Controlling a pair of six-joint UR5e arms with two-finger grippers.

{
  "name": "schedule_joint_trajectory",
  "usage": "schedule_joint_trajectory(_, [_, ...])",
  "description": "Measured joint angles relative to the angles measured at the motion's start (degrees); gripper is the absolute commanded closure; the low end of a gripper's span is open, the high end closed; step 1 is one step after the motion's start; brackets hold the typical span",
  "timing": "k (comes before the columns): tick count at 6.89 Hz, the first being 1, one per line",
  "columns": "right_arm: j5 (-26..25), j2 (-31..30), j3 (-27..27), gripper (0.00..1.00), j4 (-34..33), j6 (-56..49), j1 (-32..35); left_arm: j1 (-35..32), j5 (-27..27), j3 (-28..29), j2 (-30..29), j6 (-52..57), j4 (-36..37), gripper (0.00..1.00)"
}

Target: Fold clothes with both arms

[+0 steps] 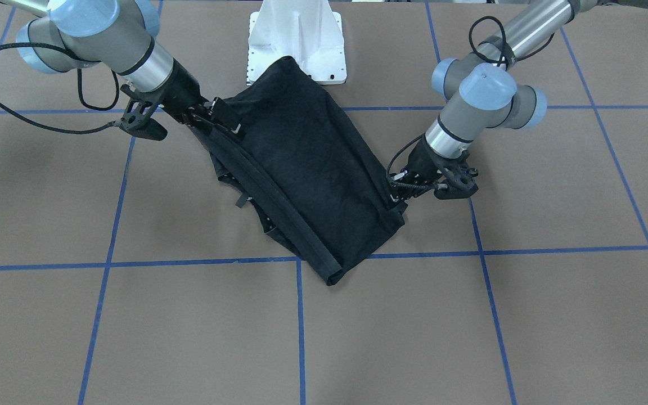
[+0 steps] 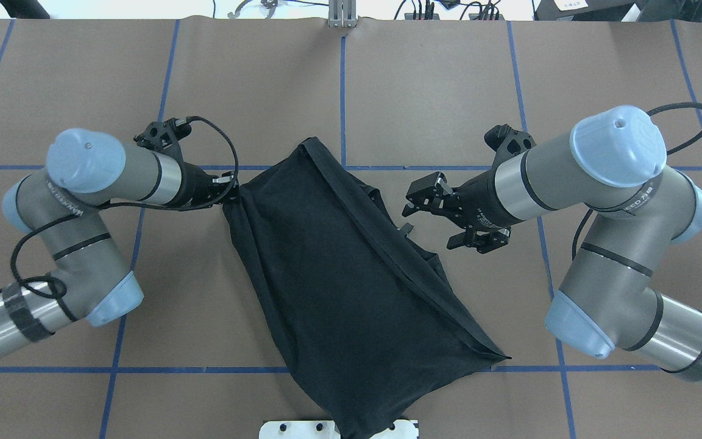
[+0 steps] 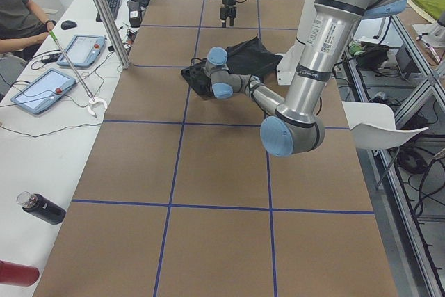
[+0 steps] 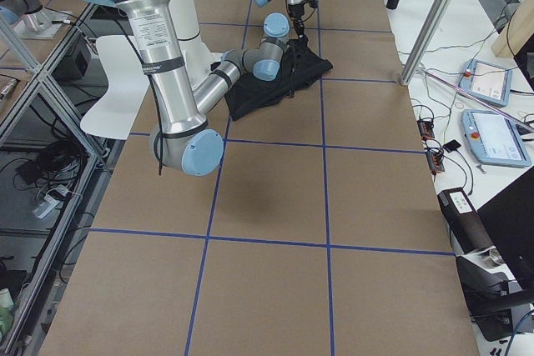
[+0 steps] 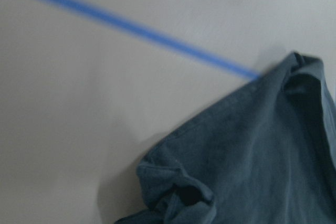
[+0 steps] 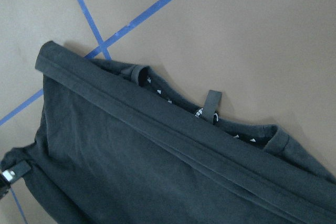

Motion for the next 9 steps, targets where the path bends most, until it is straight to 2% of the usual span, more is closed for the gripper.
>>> schedule_joint_trajectory(3, [-0.7,-0.1,-0.1,0.0,0.0,-0.1,1.3,-3.9,3.2,12.4,-9.1,0.3,-3.9,1.0])
schedule_joint_trajectory(5, [-1.1,-0.2,-0.1,0.0,0.0,-0.1,1.7,-5.1,7.9,21.8,-15.6,0.5,-9.0,1.0])
schedule_joint_trajectory(7, [-1.5,-0.1,0.1,0.0,0.0,-0.2,2.4,-5.7,12.5,29.6,-19.0,1.1,-14.1,1.0])
schedule_joint_trajectory(8, [-1.8,0.0,0.2,0.0,0.0,-0.8,2.9,-5.8,13.9,31.3,-19.3,1.2,-15.3,1.0])
schedule_joint_trajectory(9, [-2.6,0.2,0.3,0.0,0.0,-1.5,3.1,-5.8,14.8,32.0,-19.5,1.3,-15.8,0.28])
